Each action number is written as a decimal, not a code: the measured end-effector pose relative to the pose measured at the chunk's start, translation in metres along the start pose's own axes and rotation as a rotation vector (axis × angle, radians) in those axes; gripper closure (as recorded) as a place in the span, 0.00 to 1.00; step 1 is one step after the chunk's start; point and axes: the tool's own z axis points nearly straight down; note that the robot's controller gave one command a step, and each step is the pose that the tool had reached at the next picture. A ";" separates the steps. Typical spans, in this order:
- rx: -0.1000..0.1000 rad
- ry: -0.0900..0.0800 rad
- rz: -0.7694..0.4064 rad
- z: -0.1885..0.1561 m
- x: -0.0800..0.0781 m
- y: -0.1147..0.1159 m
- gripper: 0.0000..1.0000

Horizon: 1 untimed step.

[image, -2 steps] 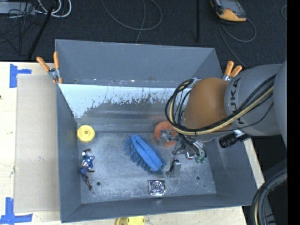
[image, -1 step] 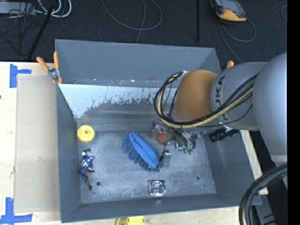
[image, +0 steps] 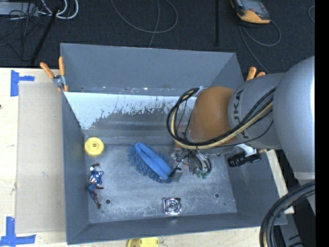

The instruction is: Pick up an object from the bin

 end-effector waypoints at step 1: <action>0.001 0.000 -0.002 0.000 0.000 0.000 1.00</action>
Offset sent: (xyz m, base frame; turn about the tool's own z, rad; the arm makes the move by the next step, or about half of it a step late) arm -0.0269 0.0804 0.0606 -0.0122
